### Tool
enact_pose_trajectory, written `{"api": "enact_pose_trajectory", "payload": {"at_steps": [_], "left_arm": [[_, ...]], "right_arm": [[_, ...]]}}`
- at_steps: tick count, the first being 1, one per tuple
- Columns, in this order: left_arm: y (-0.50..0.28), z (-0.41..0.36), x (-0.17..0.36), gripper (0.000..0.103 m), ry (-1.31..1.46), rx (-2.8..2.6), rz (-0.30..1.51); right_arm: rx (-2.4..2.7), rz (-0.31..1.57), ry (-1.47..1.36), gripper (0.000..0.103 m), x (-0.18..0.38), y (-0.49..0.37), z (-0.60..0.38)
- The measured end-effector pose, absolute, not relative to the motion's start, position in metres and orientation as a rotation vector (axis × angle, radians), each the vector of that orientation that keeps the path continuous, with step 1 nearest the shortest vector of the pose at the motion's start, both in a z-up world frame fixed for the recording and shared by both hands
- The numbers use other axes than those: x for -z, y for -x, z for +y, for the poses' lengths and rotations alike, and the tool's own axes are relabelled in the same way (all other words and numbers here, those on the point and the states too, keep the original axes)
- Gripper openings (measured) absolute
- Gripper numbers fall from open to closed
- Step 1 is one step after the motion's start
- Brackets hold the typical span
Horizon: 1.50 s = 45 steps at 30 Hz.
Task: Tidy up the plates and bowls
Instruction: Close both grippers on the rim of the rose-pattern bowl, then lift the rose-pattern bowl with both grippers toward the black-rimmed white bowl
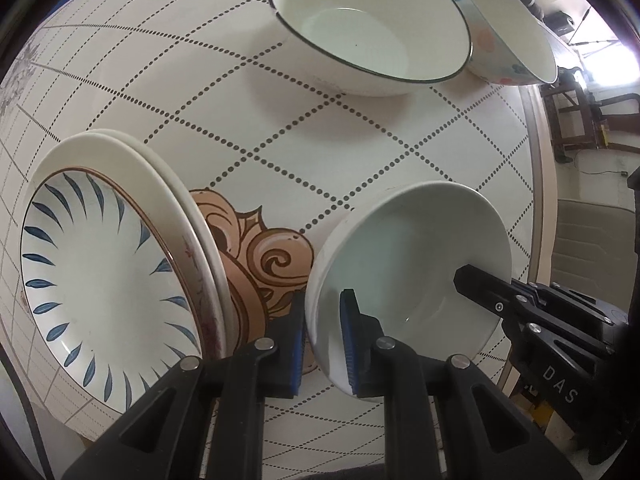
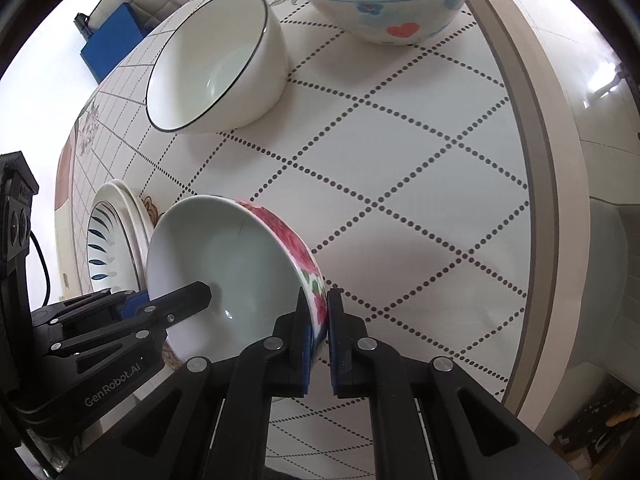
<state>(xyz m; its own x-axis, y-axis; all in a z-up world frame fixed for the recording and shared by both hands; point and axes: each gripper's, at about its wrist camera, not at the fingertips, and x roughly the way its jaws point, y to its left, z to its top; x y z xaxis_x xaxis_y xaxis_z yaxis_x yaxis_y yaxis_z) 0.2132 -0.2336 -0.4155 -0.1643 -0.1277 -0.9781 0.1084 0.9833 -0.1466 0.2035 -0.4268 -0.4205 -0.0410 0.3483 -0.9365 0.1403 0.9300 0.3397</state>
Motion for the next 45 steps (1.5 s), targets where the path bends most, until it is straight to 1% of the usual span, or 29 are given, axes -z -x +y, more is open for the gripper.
{"api": "enact_pose_trajectory", "payload": {"at_steps": [7, 16, 21, 25, 26, 29, 31, 33, 34, 35, 36, 39, 45], "left_arm": [[-0.206, -0.219, 0.427, 0.014, 0.006, 0.205, 1.747], [-0.223, -0.241, 0.437, 0.015, 0.019, 0.204, 1.777], [-0.23, -0.221, 0.417, 0.016, 0.055, 0.188, 1.769], [-0.231, -0.207, 0.385, 0.018, 0.085, 0.191, 1.727], [-0.234, -0.204, 0.377, 0.019, 0.091, 0.193, 1.71], [-0.249, -0.198, 0.353, 0.028, 0.121, 0.206, 1.661], [-0.266, -0.199, 0.346, 0.042, 0.147, 0.23, 1.636], [-0.289, -0.2, 0.345, 0.051, 0.161, 0.238, 1.617], [-0.299, -0.201, 0.348, 0.053, 0.167, 0.236, 1.612], [-0.311, -0.201, 0.352, 0.053, 0.174, 0.231, 1.614], [-0.321, -0.201, 0.358, 0.053, 0.186, 0.223, 1.619], [-0.353, -0.202, 0.37, 0.053, 0.221, 0.218, 1.641], [-0.402, -0.21, 0.391, 0.053, 0.181, 0.228, 1.669]], "right_arm": [[-0.18, 1.642, -0.357, 0.008, 0.428, -0.199, -0.415], [-0.174, 1.651, -0.337, 0.008, 0.428, -0.2, -0.41], [-0.178, 1.649, -0.371, 0.008, 0.421, -0.198, -0.419], [-0.187, 1.646, -0.409, 0.009, 0.41, -0.195, -0.428], [-0.187, 1.641, -0.411, 0.009, 0.405, -0.195, -0.43], [-0.172, 1.606, -0.391, 0.009, 0.388, -0.2, -0.436], [-0.169, 1.589, -0.416, 0.009, 0.378, -0.209, -0.442], [-0.178, 1.579, -0.457, 0.017, 0.371, -0.223, -0.449], [-0.175, 1.572, -0.473, 0.027, 0.37, -0.231, -0.452], [-0.169, 1.563, -0.489, 0.033, 0.369, -0.239, -0.453], [-0.163, 1.551, -0.507, 0.035, 0.368, -0.248, -0.455], [-0.16, 1.541, -0.577, 0.035, 0.371, -0.272, -0.458], [-0.15, 1.553, -0.665, 0.035, 0.387, -0.313, -0.453]]}}
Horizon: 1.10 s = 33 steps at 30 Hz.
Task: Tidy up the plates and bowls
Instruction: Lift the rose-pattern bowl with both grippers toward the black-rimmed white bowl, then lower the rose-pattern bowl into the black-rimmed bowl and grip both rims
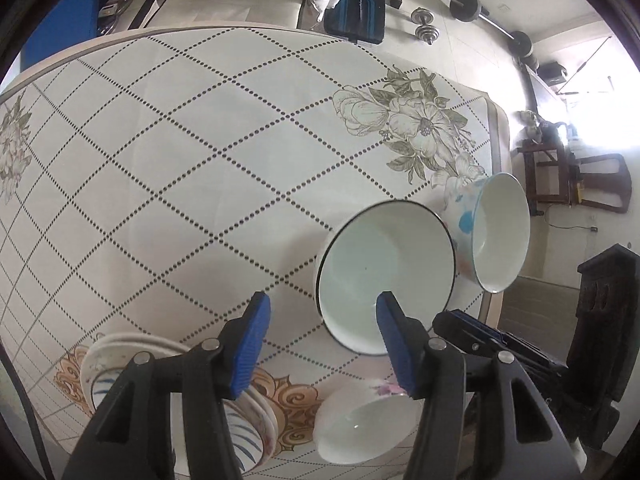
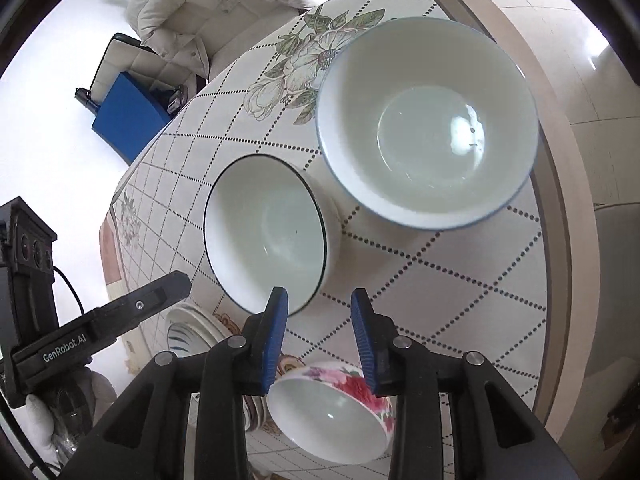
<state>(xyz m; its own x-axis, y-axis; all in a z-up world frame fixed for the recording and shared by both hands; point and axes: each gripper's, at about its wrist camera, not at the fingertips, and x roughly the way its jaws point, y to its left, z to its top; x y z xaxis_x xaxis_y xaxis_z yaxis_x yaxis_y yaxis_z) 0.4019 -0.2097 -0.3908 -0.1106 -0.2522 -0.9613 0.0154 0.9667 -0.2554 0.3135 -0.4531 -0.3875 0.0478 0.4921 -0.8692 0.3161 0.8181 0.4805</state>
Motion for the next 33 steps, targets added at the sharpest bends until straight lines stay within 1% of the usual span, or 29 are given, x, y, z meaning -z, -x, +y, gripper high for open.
{"api": "enact_pose_trajectory", "payload": {"at_steps": [6, 8, 10, 12, 14, 15, 16, 17, 20, 26, 33], "left_arm": [[-0.421, -0.229, 0.418, 0.051, 0.098, 0.255, 1.725], [-0.423, -0.236, 0.426, 0.044, 0.06, 0.265, 1.745], [-0.424, -0.242, 0.434, 0.028, 0.024, 0.27, 1.76], [-0.424, -0.247, 0.438, 0.021, -0.008, 0.275, 1.762], [-0.424, -0.251, 0.438, 0.018, -0.048, 0.27, 1.75], [-0.424, -0.252, 0.437, 0.015, -0.064, 0.263, 1.745], [-0.424, -0.252, 0.437, 0.012, -0.078, 0.256, 1.74], [-0.424, -0.252, 0.438, 0.011, -0.084, 0.254, 1.737], [-0.422, -0.254, 0.437, 0.008, -0.094, 0.246, 1.727], [-0.41, -0.253, 0.431, 0.008, -0.108, 0.234, 1.707], [-0.392, -0.254, 0.402, 0.008, -0.097, 0.241, 1.682]], "right_arm": [[-0.119, 1.594, -0.636, 0.035, 0.404, -0.338, -0.446], [-0.11, 1.6, -0.624, 0.035, 0.408, -0.344, -0.443], [-0.102, 1.609, -0.616, 0.035, 0.412, -0.348, -0.441], [-0.096, 1.621, -0.6, 0.035, 0.416, -0.351, -0.439], [-0.09, 1.626, -0.576, 0.034, 0.418, -0.354, -0.436], [-0.086, 1.629, -0.566, 0.031, 0.419, -0.356, -0.433], [-0.084, 1.635, -0.556, 0.021, 0.421, -0.359, -0.431], [-0.082, 1.643, -0.544, 0.014, 0.423, -0.36, -0.429], [-0.056, 1.652, -0.49, 0.008, 0.424, -0.363, -0.423], [-0.049, 1.649, -0.415, 0.007, 0.42, -0.362, -0.416], [-0.065, 1.639, -0.411, 0.007, 0.406, -0.359, -0.417]]}}
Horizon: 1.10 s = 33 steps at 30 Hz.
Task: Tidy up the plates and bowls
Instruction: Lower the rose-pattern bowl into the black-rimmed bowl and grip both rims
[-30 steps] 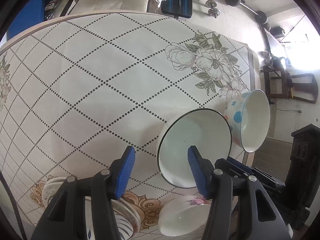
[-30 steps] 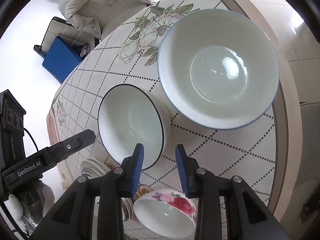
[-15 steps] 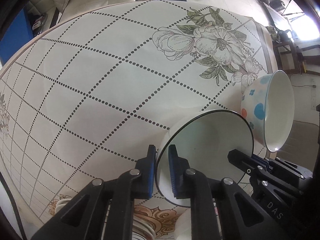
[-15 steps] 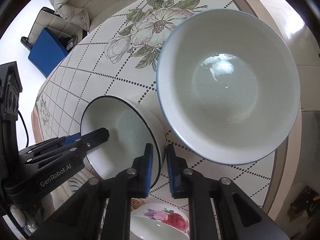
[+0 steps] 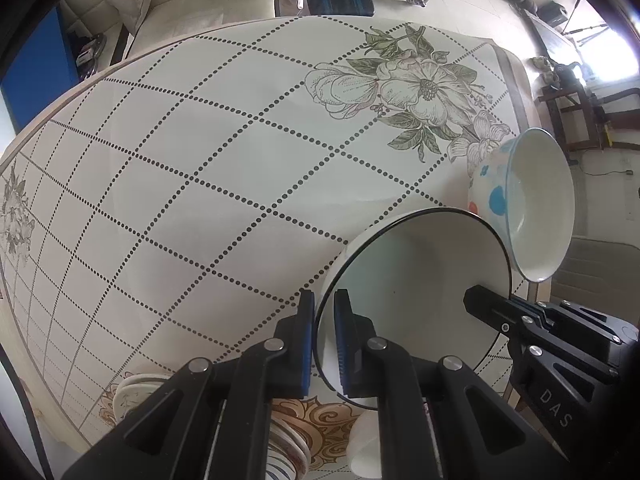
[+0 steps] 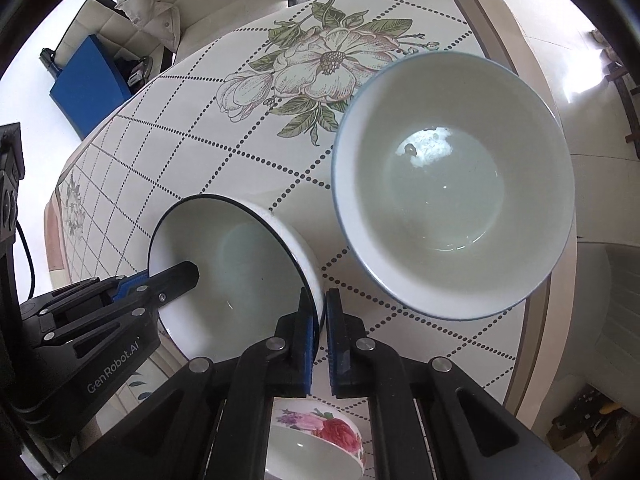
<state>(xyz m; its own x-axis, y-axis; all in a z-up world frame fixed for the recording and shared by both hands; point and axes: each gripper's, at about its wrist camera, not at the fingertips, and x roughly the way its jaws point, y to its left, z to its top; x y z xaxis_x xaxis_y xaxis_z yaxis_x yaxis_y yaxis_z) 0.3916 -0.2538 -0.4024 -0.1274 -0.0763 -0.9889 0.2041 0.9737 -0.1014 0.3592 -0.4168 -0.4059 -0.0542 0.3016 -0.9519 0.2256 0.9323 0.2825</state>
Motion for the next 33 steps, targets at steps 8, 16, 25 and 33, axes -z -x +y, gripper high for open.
{"api": "enact_pose_trajectory", "payload": {"at_steps": [8, 16, 25, 33], "left_arm": [[-0.361, -0.263, 0.356, 0.008, -0.115, 0.279, 1.638], [-0.308, -0.265, 0.333, 0.008, -0.14, 0.325, 1.634], [-0.263, -0.266, 0.363, 0.008, -0.153, 0.319, 1.711], [-0.246, -0.269, 0.387, 0.008, -0.205, 0.299, 1.77]], "right_arm": [[-0.099, 1.598, -0.416, 0.007, 0.369, -0.338, -0.426], [-0.119, 1.568, -0.418, 0.007, 0.334, -0.281, -0.432], [-0.12, 1.615, -0.405, 0.007, 0.346, -0.212, -0.433], [-0.104, 1.672, -0.392, 0.007, 0.377, -0.193, -0.429]]}}
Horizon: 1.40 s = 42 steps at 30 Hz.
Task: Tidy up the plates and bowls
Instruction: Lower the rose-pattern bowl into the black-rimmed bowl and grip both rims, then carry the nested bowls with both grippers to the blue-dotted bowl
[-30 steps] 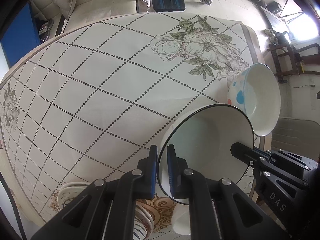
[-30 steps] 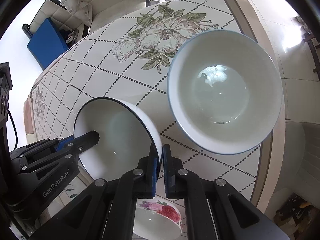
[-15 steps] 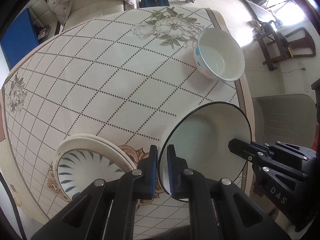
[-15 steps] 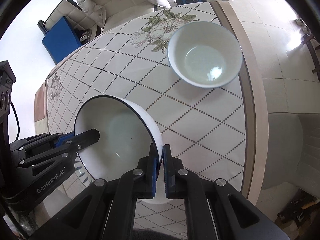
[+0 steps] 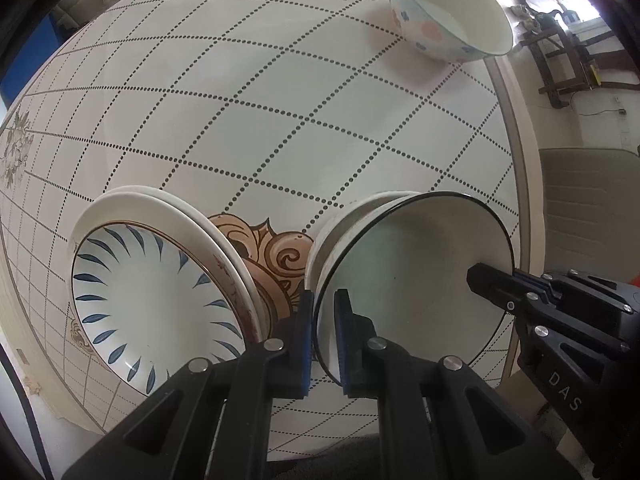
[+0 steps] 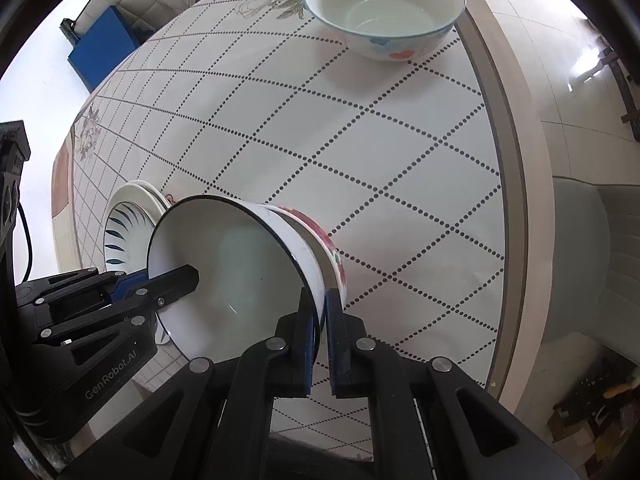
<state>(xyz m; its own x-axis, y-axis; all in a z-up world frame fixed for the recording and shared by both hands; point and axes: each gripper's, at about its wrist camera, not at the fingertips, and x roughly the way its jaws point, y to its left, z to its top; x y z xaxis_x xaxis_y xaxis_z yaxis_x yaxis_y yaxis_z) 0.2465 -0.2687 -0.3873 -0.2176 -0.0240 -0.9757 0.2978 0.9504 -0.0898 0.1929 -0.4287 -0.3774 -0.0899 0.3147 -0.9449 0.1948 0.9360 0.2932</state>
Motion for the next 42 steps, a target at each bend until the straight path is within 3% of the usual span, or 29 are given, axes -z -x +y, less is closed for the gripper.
{"api": "enact_pose_trajectory", "payload": {"at_steps": [23, 30, 33, 34, 36, 38, 40, 42], "left_arm": [[-0.242, -0.267, 0.407, 0.012, -0.199, 0.254, 1.837], [-0.244, -0.259, 0.369, 0.012, -0.168, 0.246, 1.737], [-0.262, -0.259, 0.347, 0.028, -0.111, 0.251, 1.672], [-0.27, -0.261, 0.342, 0.032, -0.092, 0.255, 1.657], [-0.29, -0.269, 0.335, 0.033, -0.068, 0.259, 1.645], [-0.312, -0.277, 0.332, 0.033, -0.023, 0.258, 1.637], [-0.338, -0.29, 0.332, 0.033, 0.009, 0.262, 1.631], [-0.362, -0.301, 0.331, 0.033, 0.032, 0.276, 1.627]], "right_arm": [[-0.096, 1.785, -0.403, 0.01, 0.395, -0.197, -0.423], [-0.137, 1.767, -0.432, 0.01, 0.385, -0.194, -0.429], [-0.169, 1.746, -0.489, 0.011, 0.373, -0.195, -0.442], [-0.165, 1.73, -0.5, 0.014, 0.369, -0.197, -0.447], [-0.143, 1.676, -0.511, 0.035, 0.357, -0.204, -0.462], [-0.12, 1.58, -0.537, 0.081, 0.344, -0.215, -0.479], [-0.096, 1.516, -0.543, 0.092, 0.335, -0.229, -0.496], [-0.066, 1.486, -0.547, 0.092, 0.332, -0.246, -0.515]]}}
